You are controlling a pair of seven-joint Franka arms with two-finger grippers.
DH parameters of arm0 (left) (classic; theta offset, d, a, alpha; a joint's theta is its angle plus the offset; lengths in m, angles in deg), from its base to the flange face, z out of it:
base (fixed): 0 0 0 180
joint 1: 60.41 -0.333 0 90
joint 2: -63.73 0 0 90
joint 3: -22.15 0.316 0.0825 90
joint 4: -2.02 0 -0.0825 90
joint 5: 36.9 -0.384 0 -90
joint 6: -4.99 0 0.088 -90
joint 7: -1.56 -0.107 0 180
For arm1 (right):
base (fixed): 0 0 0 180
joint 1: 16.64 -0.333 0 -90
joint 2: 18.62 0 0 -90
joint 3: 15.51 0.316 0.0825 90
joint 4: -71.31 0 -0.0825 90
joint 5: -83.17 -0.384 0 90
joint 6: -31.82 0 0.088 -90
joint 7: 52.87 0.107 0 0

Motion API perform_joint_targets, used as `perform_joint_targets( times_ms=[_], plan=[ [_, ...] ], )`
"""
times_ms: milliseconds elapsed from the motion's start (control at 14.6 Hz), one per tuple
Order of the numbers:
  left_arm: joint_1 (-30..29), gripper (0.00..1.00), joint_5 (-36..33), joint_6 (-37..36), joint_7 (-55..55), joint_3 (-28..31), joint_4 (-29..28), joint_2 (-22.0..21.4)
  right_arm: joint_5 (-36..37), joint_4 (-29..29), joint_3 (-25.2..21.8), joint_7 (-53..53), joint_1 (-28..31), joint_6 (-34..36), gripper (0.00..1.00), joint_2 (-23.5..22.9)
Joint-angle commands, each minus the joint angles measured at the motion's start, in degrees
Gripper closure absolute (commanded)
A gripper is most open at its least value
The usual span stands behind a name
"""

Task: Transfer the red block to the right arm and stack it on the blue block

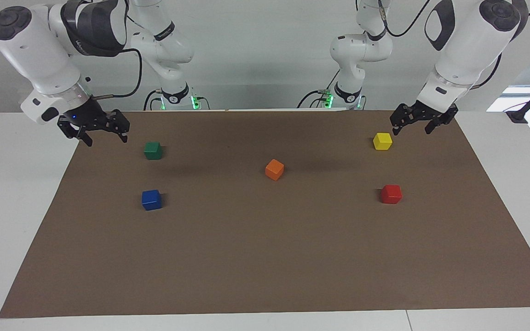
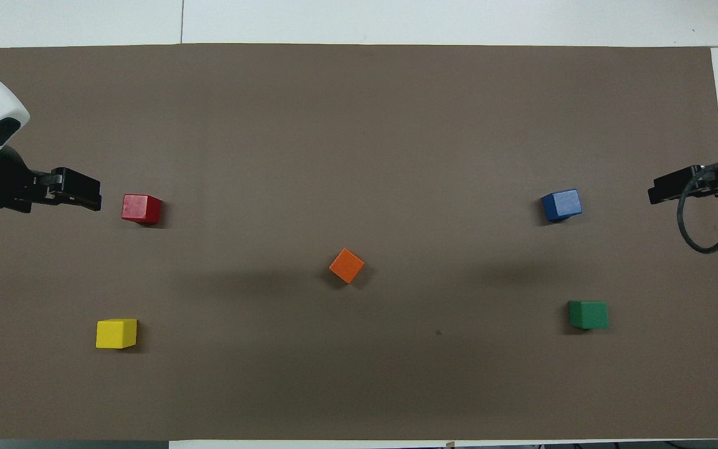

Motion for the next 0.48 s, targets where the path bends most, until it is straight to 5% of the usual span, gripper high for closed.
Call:
perform_joint_targets(
  times_ms=[0,411],
  plan=[
    [0.61,0.0,0.51,5.33,0.57,0.95,-4.05,-1.52,-0.81,-0.2,0.56,0.32,0.99,0.73,0.0,0.63],
    [1.23,0.0,0.51,15.46,-0.04,0.69,-10.21,0.93,-0.72,-0.2,0.56,0.32,1.07,0.73,0.0,0.63]
  ],
)
